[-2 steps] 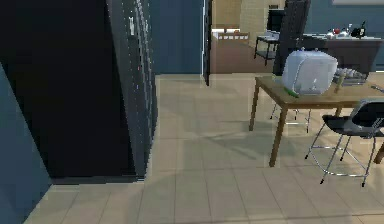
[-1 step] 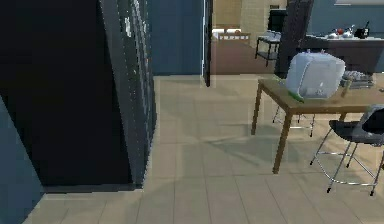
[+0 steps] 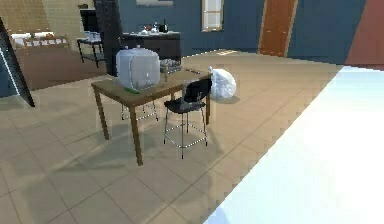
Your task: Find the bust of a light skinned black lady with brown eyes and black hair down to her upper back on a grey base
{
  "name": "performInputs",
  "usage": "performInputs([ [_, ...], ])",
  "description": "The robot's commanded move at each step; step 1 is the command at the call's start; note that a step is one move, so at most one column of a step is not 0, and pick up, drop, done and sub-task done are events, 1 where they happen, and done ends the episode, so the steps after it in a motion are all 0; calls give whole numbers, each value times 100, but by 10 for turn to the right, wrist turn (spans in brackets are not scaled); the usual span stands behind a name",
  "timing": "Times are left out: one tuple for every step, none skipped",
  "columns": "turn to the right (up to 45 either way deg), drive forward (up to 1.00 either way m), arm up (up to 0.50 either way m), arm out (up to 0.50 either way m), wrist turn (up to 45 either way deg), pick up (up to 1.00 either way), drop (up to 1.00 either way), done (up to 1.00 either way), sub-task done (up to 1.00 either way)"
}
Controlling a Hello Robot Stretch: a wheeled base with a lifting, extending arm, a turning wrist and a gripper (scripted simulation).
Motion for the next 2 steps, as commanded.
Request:
performInputs([
  [210, 0, 0, 0, 0, 0, 0, 0, 0],
  [0, 100, 0, 0, 0, 0, 0, 0, 0],
])
